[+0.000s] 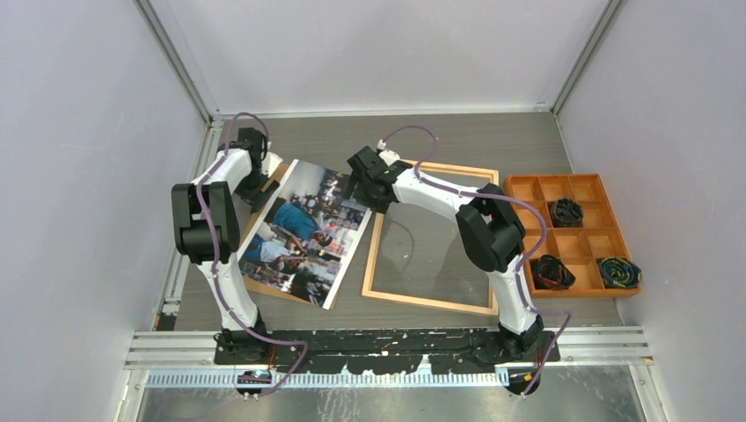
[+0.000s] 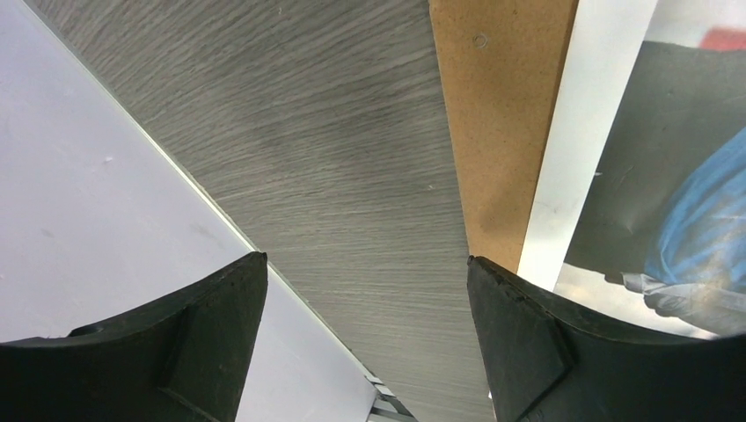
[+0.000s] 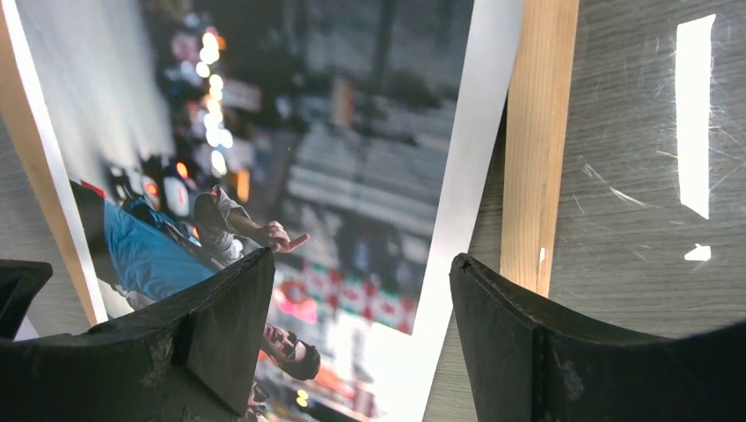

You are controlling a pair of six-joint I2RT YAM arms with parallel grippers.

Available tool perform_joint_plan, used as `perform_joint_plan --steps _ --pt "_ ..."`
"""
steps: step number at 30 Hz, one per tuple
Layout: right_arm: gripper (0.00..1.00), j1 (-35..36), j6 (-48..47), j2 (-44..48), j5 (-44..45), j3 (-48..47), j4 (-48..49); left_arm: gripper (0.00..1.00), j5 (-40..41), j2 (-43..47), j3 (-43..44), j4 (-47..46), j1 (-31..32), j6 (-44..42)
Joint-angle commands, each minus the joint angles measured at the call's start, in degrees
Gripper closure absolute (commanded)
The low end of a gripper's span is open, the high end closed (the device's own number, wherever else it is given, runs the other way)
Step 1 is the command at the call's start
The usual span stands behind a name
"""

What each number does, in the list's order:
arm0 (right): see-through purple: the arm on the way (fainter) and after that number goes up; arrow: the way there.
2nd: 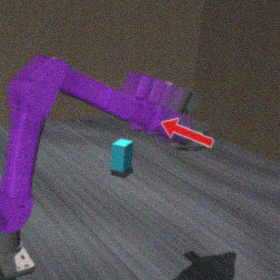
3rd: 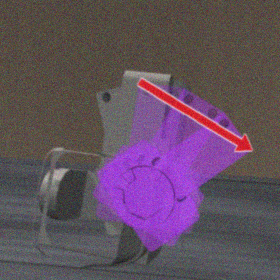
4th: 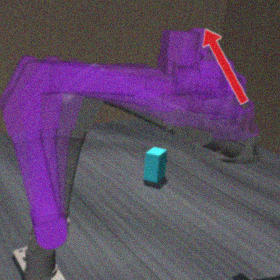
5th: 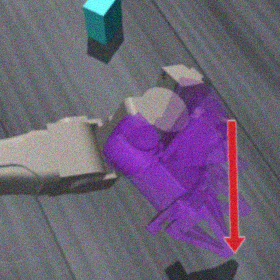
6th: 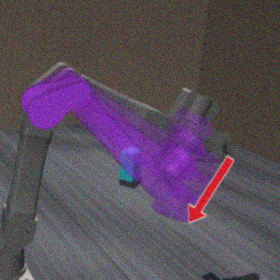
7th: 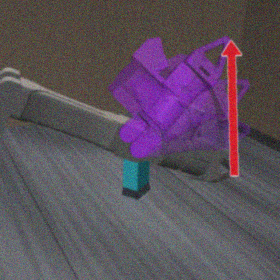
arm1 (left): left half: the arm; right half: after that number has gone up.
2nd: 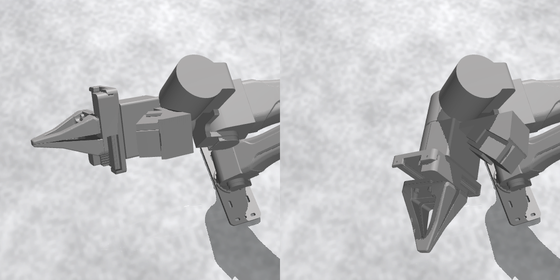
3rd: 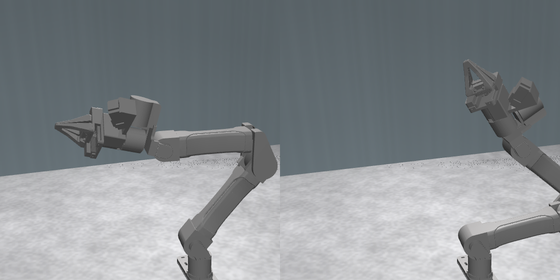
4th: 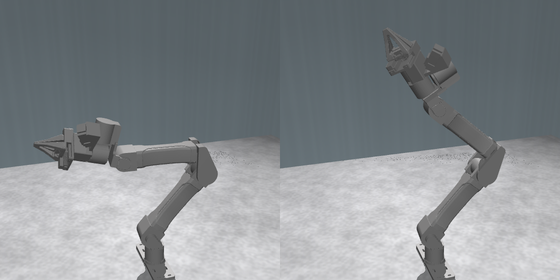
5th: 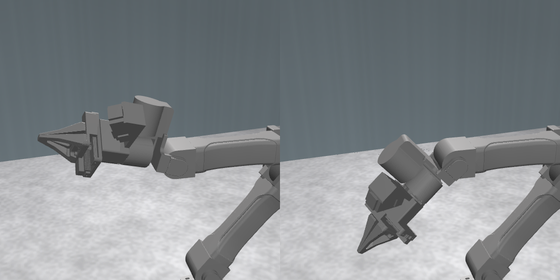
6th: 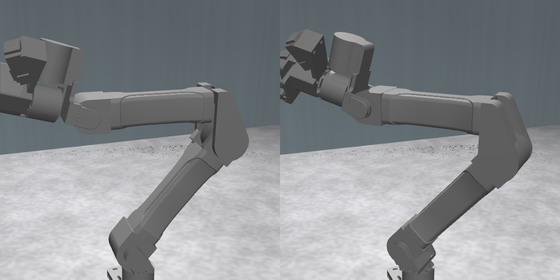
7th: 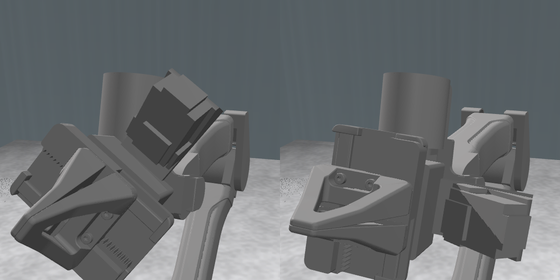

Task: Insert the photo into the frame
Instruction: Pick up the photo at the center of the board.

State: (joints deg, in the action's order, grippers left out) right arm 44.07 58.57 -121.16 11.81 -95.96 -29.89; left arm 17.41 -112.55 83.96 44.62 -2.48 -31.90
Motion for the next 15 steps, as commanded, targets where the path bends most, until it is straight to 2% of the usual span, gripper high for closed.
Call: perform_joint_plan --steps 1,15 --pt "0.22 0.4 3.1 -0.6 0.6 -2.8 -1.9 0.15 0.3 -1.8 1.7 -1.7 -0.1 1.1" --pt "0.22 1.2 4.2 1.0 2.5 2.1 -2.0 0.16 -7.7 -1.3 5.3 3.4 0.3 3.4"
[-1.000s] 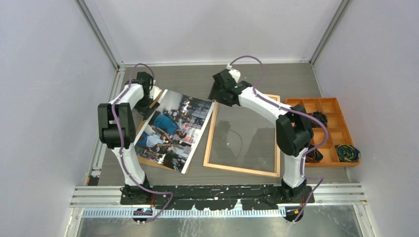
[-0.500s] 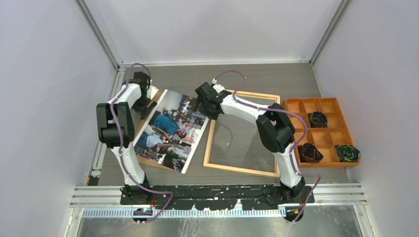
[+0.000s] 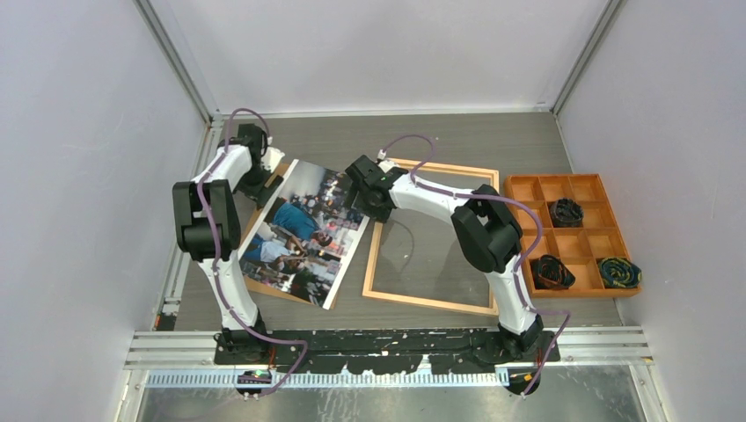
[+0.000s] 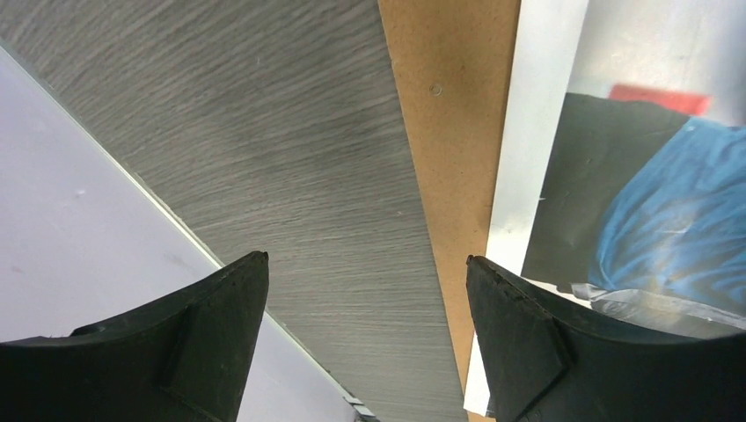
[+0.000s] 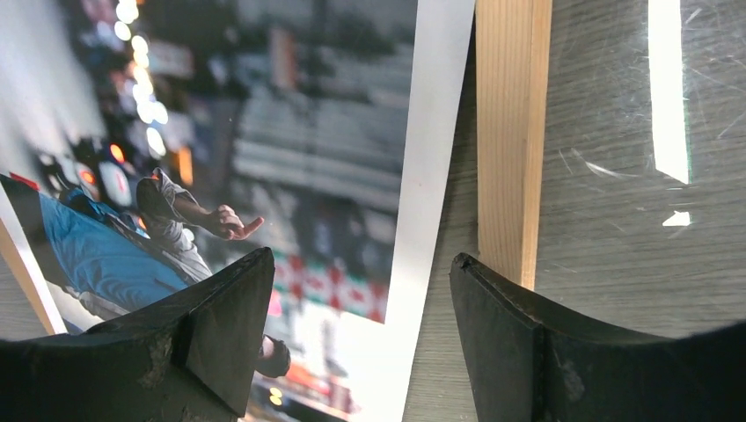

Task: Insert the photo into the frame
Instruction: Pick up the photo at the center of the board.

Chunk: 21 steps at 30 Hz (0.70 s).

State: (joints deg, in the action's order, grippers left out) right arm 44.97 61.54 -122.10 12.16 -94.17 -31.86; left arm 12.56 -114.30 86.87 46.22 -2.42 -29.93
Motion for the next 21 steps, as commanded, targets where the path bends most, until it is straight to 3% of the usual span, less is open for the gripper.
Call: perform_joint_plan --steps 1,21 --pt "0.22 0.4 1.3 2.0 2.5 0.3 -0.3 0.16 -2.7 -0.1 2.5 1.7 0.3 1.5" --pt "0.20 0.4 3.0 -4.0 9.7 -6.4 -6.8 0.17 0.0 -4.2 -0.6 -2.7 1.9 0.7"
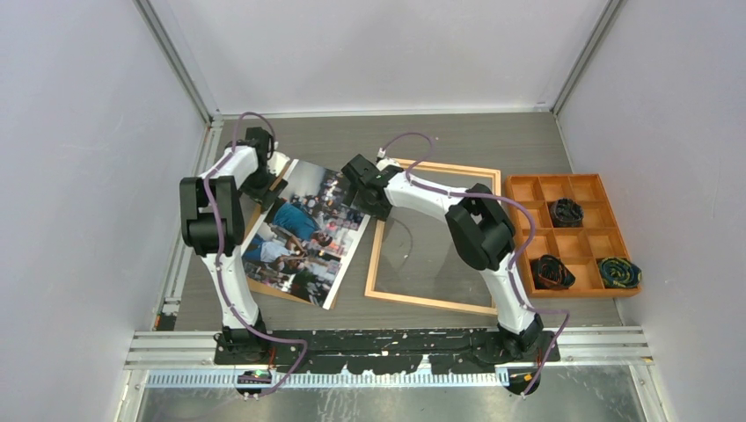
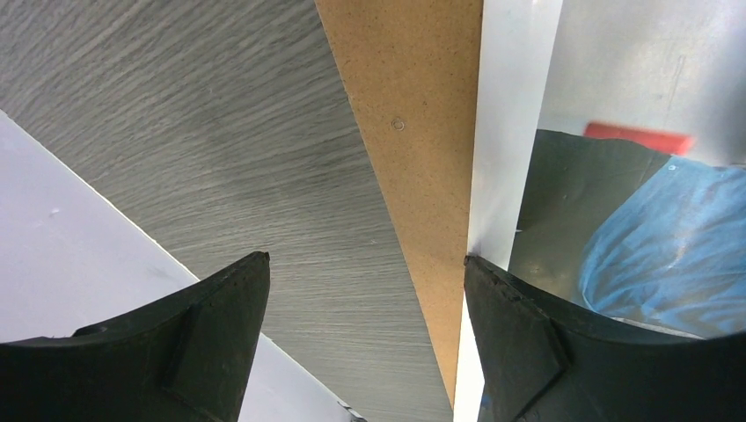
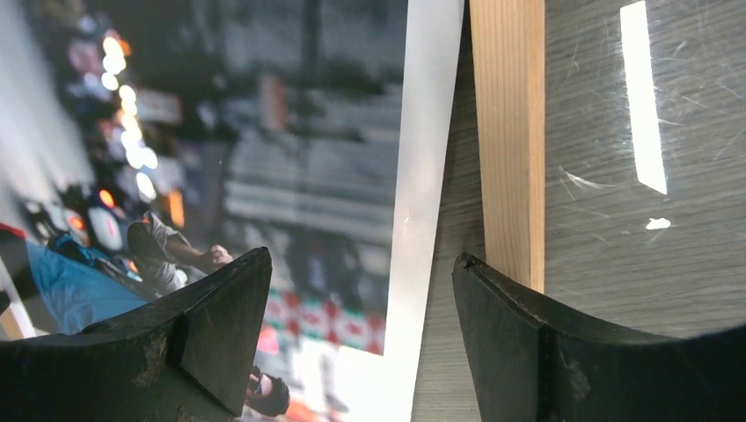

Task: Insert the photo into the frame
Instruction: Pick up the photo at the center of the board.

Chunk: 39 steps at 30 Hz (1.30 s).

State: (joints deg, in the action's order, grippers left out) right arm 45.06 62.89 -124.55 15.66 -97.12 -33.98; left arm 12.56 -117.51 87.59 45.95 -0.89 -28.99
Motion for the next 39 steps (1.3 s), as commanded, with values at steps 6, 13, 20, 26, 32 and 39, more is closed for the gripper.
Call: perform_joint_plan --steps 6,13,20,26,32,39 --pt "0.18 0.3 1.8 -4.2 11.1 -5.2 -8.8 0.17 0.7 -1.0 -1.9 -3.3 0.4 -0.6" --pt "0.18 -1.0 1.7 -4.3 10.2 -3.8 -5.6 0.17 1.5 -1.0 -2.3 -3.7 0.4 -1.0" --pt "0.19 -3.8 2.6 -4.0 4.9 0.7 4.2 0.18 2.1 -0.8 -2.3 -3.6 0.4 -1.5" --pt "0.20 -5.0 3.6 -3.4 0.3 3.7 10.1 0.18 2.7 -0.7 -2.5 -3.6 0.4 -2.0" --pt "0.22 -5.9 5.0 -1.1 -4.6 8.7 19.0 0.18 3.1 -0.7 -2.9 -3.9 0.4 -2.4" --pt "0.26 -7.2 7.7 4.2 -12.6 16.8 37.1 0.18 3.3 -0.3 -3.2 -4.1 2.1 -2.9"
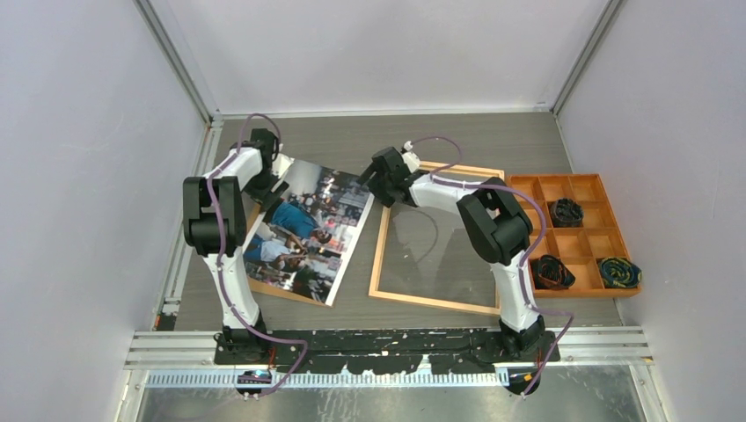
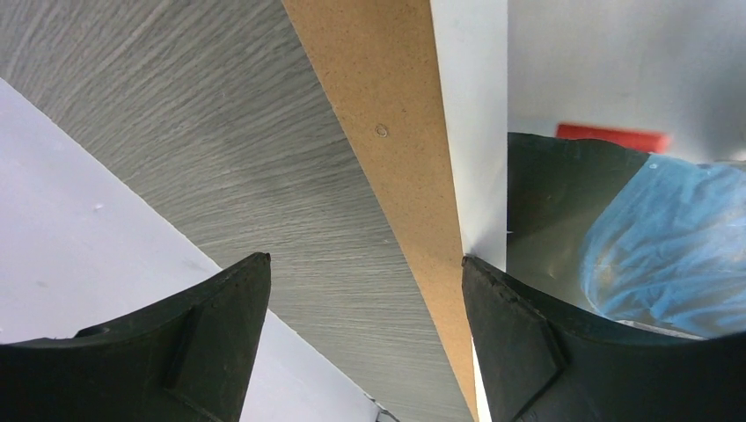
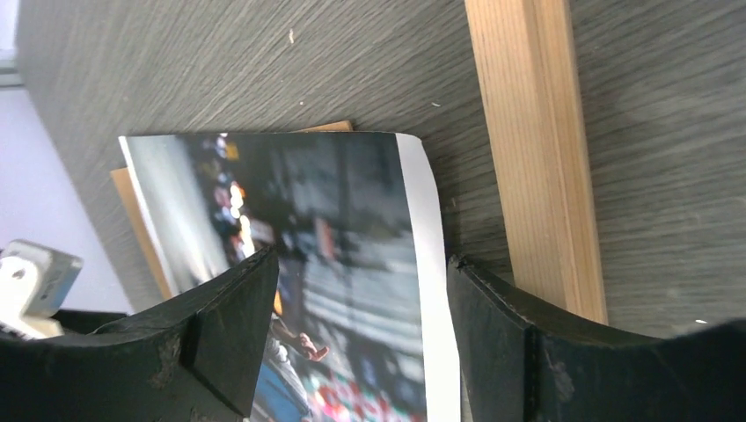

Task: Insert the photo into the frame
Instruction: Pick up the photo at the center of the board.

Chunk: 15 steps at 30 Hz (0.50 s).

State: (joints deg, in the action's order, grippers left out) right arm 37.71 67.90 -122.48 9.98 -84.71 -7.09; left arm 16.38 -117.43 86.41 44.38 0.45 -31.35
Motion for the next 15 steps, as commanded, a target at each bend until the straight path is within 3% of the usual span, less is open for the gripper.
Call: perform_joint_plan --steps 1,8,15 --pt "0.26 0.1 3.0 2.8 -8.0 5.4 12.7 0.18 -0.5 -0.4 -2.1 -2.6 0.8 -0.6" --pt "0.31 0.1 4.1 6.2 -14.5 8.6 24.4 0.19 -0.1 -0.4 -2.6 -2.9 1.1 -1.2" --pt "0.33 0.5 2.1 9.8 -13.6 10.1 22.9 0.19 0.3 -0.3 -2.7 -2.9 1.3 -1.3"
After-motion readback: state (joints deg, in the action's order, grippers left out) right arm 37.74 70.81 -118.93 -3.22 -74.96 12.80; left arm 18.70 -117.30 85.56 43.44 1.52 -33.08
